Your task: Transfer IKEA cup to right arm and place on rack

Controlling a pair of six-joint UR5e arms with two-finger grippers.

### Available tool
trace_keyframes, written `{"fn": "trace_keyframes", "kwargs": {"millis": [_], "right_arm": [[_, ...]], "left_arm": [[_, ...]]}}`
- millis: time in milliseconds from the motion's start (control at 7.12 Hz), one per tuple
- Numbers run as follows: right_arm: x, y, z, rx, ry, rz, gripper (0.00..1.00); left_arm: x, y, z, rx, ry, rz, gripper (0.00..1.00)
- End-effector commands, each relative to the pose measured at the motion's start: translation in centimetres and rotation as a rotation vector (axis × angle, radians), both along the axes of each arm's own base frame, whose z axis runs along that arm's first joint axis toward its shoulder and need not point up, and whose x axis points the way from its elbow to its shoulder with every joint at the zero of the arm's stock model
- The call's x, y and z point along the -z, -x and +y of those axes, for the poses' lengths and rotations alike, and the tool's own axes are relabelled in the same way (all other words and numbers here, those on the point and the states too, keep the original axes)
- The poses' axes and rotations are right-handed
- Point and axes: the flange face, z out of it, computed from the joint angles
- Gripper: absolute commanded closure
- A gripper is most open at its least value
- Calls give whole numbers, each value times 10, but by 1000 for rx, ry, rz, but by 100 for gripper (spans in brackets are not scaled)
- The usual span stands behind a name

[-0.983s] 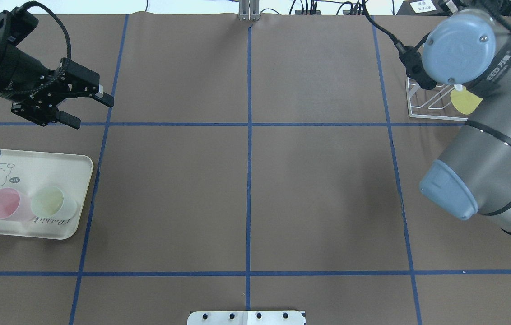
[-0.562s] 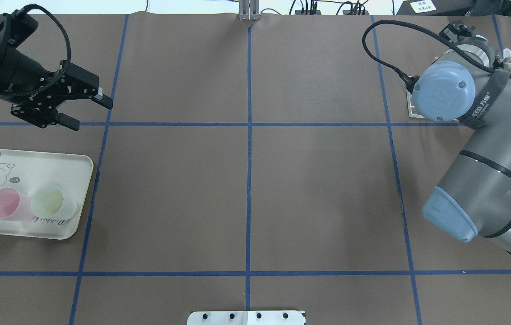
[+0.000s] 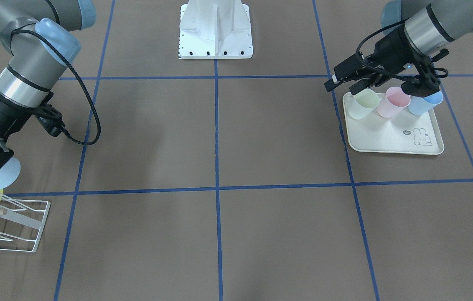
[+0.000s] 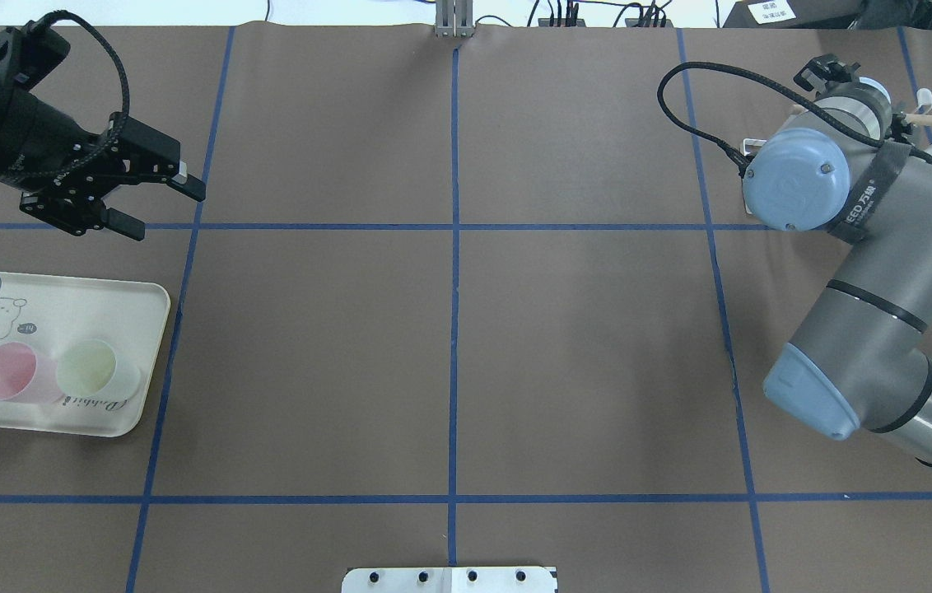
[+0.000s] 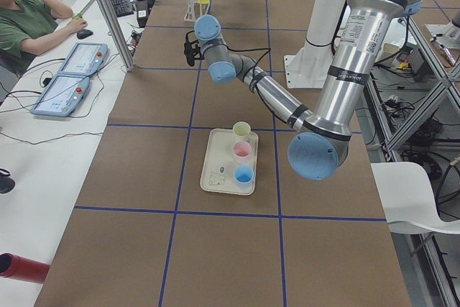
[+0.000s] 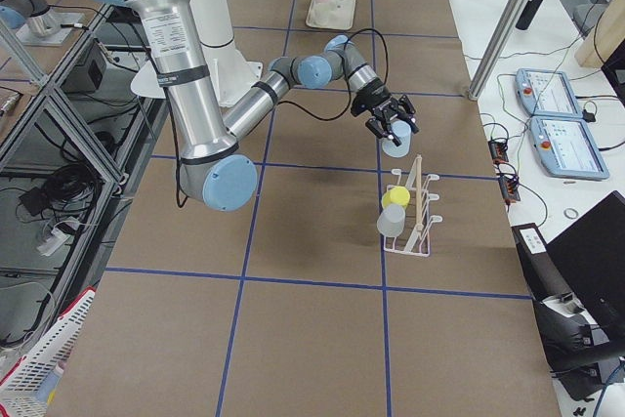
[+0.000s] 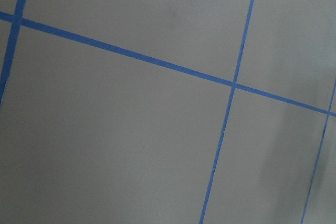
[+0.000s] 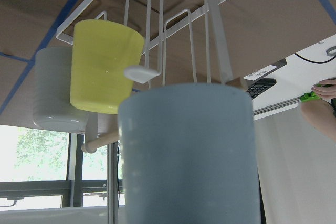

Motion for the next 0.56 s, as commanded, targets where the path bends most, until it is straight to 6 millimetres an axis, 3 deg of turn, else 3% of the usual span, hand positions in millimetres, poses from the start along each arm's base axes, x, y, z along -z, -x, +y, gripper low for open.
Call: {"fn": "trace_keyframes", "kwargs": {"millis": [0, 421], "right_arm": [[-4, -3, -7, 20, -9, -18, 73], [-36, -18, -18, 38, -2, -60, 73]], "left_arm": [[-1, -1, -1, 13, -4, -6, 0], [-1, 0, -1, 15, -3, -7, 0]]}}
